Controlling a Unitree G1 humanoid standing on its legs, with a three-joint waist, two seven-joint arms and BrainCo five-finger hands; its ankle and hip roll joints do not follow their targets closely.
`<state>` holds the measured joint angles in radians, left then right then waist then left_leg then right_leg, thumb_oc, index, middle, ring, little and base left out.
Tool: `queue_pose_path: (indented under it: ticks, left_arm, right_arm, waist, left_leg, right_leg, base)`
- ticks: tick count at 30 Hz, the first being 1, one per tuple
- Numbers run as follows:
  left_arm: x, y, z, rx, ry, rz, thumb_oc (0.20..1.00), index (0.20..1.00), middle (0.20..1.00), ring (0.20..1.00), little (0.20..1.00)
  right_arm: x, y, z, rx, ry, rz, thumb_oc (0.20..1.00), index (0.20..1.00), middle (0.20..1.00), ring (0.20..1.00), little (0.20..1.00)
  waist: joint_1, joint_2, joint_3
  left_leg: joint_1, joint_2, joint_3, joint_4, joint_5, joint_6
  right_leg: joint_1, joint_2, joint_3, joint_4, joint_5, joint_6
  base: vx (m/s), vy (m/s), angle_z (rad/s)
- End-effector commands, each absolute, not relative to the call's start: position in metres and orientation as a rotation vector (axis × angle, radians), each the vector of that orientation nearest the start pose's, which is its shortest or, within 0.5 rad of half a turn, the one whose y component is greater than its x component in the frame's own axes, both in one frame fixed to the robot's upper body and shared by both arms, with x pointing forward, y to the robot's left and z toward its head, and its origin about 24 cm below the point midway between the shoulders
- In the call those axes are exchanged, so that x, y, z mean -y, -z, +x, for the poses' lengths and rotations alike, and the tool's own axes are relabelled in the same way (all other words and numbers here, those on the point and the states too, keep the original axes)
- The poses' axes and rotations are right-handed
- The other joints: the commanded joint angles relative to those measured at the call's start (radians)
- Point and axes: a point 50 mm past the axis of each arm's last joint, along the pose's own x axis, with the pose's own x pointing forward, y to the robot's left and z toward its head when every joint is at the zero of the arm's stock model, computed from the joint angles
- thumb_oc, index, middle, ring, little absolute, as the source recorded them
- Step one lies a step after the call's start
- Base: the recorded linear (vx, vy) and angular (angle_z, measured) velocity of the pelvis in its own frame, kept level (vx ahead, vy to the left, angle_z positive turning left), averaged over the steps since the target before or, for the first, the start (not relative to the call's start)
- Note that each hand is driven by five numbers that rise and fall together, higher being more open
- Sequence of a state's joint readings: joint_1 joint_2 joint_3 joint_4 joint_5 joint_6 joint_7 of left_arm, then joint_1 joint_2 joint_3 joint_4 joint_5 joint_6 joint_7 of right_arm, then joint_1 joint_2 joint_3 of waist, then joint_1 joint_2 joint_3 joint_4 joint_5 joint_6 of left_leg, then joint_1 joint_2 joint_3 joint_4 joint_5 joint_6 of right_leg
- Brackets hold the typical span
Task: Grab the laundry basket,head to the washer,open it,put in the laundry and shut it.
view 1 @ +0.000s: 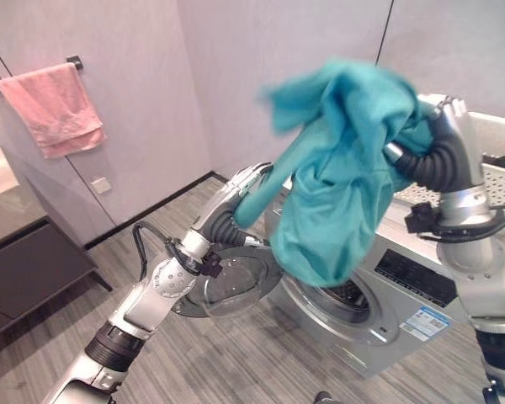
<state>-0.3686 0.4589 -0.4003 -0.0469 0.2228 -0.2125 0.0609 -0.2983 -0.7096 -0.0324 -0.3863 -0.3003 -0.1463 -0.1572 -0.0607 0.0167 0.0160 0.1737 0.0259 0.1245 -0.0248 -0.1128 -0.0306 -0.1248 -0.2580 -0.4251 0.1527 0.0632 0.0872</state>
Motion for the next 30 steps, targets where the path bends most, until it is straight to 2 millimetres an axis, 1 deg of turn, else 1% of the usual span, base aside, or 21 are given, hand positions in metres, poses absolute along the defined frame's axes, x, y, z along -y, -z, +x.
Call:
queue_pose_path:
  ticks: [1, 4, 5, 8, 10, 11, 12, 13, 15, 17, 18, 19, 20, 22, 23, 28, 30]
  left_arm:
    - [-0.088, -0.182, 0.302, 0.700, 0.410, 0.567, 1.000, 1.000, 1.000, 1.000, 1.000]
    - [-0.080, -0.186, 0.308, 0.694, 0.421, 0.558, 1.000, 1.000, 1.000, 1.000, 1.000]
    - [-0.072, -0.186, 0.313, 0.678, 0.433, 0.550, 1.000, 1.000, 1.000, 1.000, 1.000]
    - [-0.066, -0.188, 0.318, 0.662, 0.442, 0.519, 1.000, 1.000, 1.000, 1.000, 1.000]
    - [-0.061, -0.188, 0.322, 0.641, 0.449, 0.475, 1.000, 1.000, 1.000, 1.000, 1.000]
    - [-0.056, -0.189, 0.324, 0.616, 0.477, 0.407, 1.000, 1.000, 1.000, 1.000, 1.000]
    - [-0.056, -0.190, 0.324, 0.617, 0.477, 0.406, 1.000, 1.000, 1.000, 1.000, 1.000]
    - [-0.053, -0.190, 0.324, 0.595, 0.496, 0.340, 1.000, 1.000, 1.000, 1.000, 1.000]
    - [-0.049, -0.192, 0.323, 0.582, 0.535, 0.282, 1.000, 1.000, 1.000, 1.000, 1.000]
    - [-0.044, -0.191, 0.322, 0.548, 0.577, 0.216, 1.000, 1.000, 1.000, 1.000, 1.000]
    - [-0.038, -0.189, 0.320, 0.518, 0.615, 0.155, 1.000, 1.000, 1.000, 1.000, 1.000]
    - [-0.038, -0.189, 0.320, 0.518, 0.615, 0.154, 1.000, 1.000, 1.000, 1.000, 1.000]
    - [-0.031, -0.184, 0.317, 0.489, 0.650, 0.120, 1.000, 1.000, 1.000, 1.000, 1.000]
    - [-0.025, -0.182, 0.316, 0.486, 0.663, 0.098, 1.000, 1.000, 1.000, 1.000, 1.000]
    - [-0.024, -0.187, 0.315, 0.512, 0.656, 0.105, 1.000, 1.000, 1.000, 1.000, 1.000]
    - [-0.018, -0.195, 0.315, 0.546, 0.667, 0.100, 1.000, 1.000, 1.000, 1.000, 1.000]
    - [-0.013, -0.200, 0.314, 0.558, 0.674, 0.074, 1.000, 1.000, 1.000, 1.000, 1.000]
  right_arm:
    - [0.180, -0.268, 0.248, 1.012, 0.021, -0.832, 0.200, 0.200, 0.200, 0.200, 0.200]
    - [0.174, -0.268, 0.250, 1.011, -0.016, -0.804, 0.200, 0.200, 0.200, 0.200, 0.200]
    - [0.166, -0.269, 0.252, 1.018, -0.048, -0.784, 0.200, 0.200, 0.200, 0.200, 0.200]
    - [0.161, -0.271, 0.253, 1.032, -0.069, -0.769, 0.200, 0.200, 0.200, 0.200, 0.200]
    - [0.157, -0.271, 0.254, 1.033, -0.089, -0.753, 0.200, 0.200, 0.200, 0.200, 0.200]
    - [0.154, -0.271, 0.256, 1.028, -0.108, -0.744, 0.200, 0.200, 0.200, 0.200, 0.200]
    - [0.154, -0.271, 0.256, 1.028, -0.108, -0.744, 0.200, 0.200, 0.200, 0.200, 0.200]
    - [0.152, -0.269, 0.257, 1.020, -0.124, -0.739, 0.200, 0.200, 0.200, 0.200, 0.200]
    - [0.150, -0.267, 0.258, 1.008, -0.143, -0.728, 0.200, 0.200, 0.200, 0.200, 0.200]
    - [0.147, -0.266, 0.260, 0.997, -0.166, -0.717, 0.200, 0.200, 0.200, 0.200, 0.200]
    - [0.143, -0.266, 0.260, 0.997, -0.187, -0.708, 0.200, 0.200, 0.200, 0.200, 0.200]
    - [0.143, -0.266, 0.260, 0.997, -0.187, -0.708, 0.200, 0.200, 0.200, 0.200, 0.200]
    - [0.138, -0.264, 0.260, 0.993, -0.220, -0.687, 0.200, 0.200, 0.200, 0.200, 0.200]
    - [0.134, -0.261, 0.259, 0.988, -0.247, -0.667, 0.200, 0.200, 0.200, 0.200, 0.200]
    - [0.131, -0.257, 0.258, 0.981, -0.267, -0.652, 0.200, 0.200, 0.200, 0.200, 0.200]
    - [0.125, -0.250, 0.259, 0.957, -0.310, -0.612, 0.200, 0.200, 0.200, 0.200, 0.200]
    - [0.118, -0.244, 0.261, 0.939, -0.352, -0.580, 0.200, 0.200, 0.200, 0.200, 0.200]
  waist:
    - [-0.001, -0.034, -0.015]
    - [-0.005, -0.031, -0.012]
    - [-0.010, -0.030, -0.014]
    - [-0.014, -0.027, -0.012]
    - [-0.020, -0.025, -0.009]
    - [-0.025, -0.022, -0.009]
    - [-0.025, -0.021, -0.008]
    - [-0.028, -0.020, -0.007]
    - [-0.031, -0.016, -0.006]
    - [-0.034, -0.012, -0.005]
    - [-0.036, -0.009, -0.002]
    - [-0.036, -0.010, -0.003]
    - [-0.040, -0.010, 0.003]
    - [-0.044, -0.010, 0.010]
    - [-0.047, -0.008, 0.015]
    - [-0.054, -0.006, 0.020]
    - [-0.058, -0.009, 0.021]
  left_leg:
    - [0.068, 0.027, 0.022, -0.020, -0.092, 0.003]
    - [0.076, 0.031, 0.029, -0.024, -0.090, 0.003]
    - [0.082, 0.033, 0.036, -0.027, -0.089, 0.003]
    - [0.085, 0.036, 0.041, -0.028, -0.087, 0.002]
    - [0.085, 0.038, 0.044, -0.030, -0.084, 0.003]
    - [0.088, 0.039, 0.049, -0.033, -0.082, 0.003]
    - [0.088, 0.040, 0.050, -0.033, -0.082, 0.003]
    - [0.088, 0.040, 0.052, -0.033, -0.081, 0.004]
    - [0.090, 0.040, 0.054, -0.036, -0.080, 0.004]
    - [0.093, 0.040, 0.057, -0.038, -0.081, 0.006]
    - [0.093, 0.039, 0.059, -0.037, -0.081, 0.006]
    - [0.092, 0.038, 0.059, -0.037, -0.081, 0.006]
    - [0.087, 0.034, 0.061, -0.036, -0.078, 0.009]
    - [0.087, 0.035, 0.063, -0.034, -0.079, 0.009]
    - [0.088, 0.039, 0.065, -0.036, -0.080, 0.008]
    - [0.083, 0.039, 0.072, -0.042, -0.076, 0.005]
    - [0.080, 0.035, 0.075, -0.045, -0.069, 0.005]
  right_leg:
    - [0.067, -0.049, 0.021, -0.122, 0.053, 0.090]
    - [0.065, -0.044, 0.027, -0.119, 0.051, 0.089]
    - [0.064, -0.040, 0.032, -0.118, 0.049, 0.088]
    - [0.063, -0.037, 0.037, -0.119, 0.048, 0.088]
    - [0.056, -0.035, 0.042, -0.116, 0.048, 0.087]
    - [0.053, -0.031, 0.045, -0.114, 0.047, 0.086]
    - [0.052, -0.031, 0.046, -0.114, 0.047, 0.086]
    - [0.051, -0.030, 0.047, -0.112, 0.046, 0.085]
    - [0.048, -0.029, 0.050, -0.111, 0.046, 0.085]
    - [0.047, -0.027, 0.052, -0.111, 0.046, 0.085]
    - [0.045, -0.027, 0.055, -0.110, 0.048, 0.085]
    - [0.044, -0.027, 0.056, -0.110, 0.048, 0.085]
    - [0.036, -0.030, 0.063, -0.111, 0.052, 0.083]
    - [0.033, -0.028, 0.065, -0.108, 0.047, 0.082]
    - [0.030, -0.024, 0.070, -0.107, 0.044, 0.084]
    - [0.024, -0.019, 0.075, -0.112, 0.046, 0.084]
    - [0.021, -0.020, 0.078, -0.120, 0.052, 0.082]
  base:
    - [0.02, -0.044, -0.04]
    - [0.01, -0.025, -0.12]
    - [0.02, -0.033, -0.11]
    - [0.02, -0.025, -0.06]
    - [0.01, -0.019, -0.07]
    - [0.02, -0.012, -0.09]
    - [0.02, -0.013, -0.13]
    - [0.01, -0.004, -0.12]
    - [0.02, -0.007, -0.12]
    - [0.03, -0.007, -0.05]
    - [0.00, 0.000, 0.00]
    - [0.00, 0.000, 0.00]
    - [0.01, 0.003, -0.06]
    - [0.02, -0.003, -0.09]
    - [0.01, -0.007, -0.06]
    - [0.01, -0.009, -0.04]
    - [0.00, -0.009, -0.13]
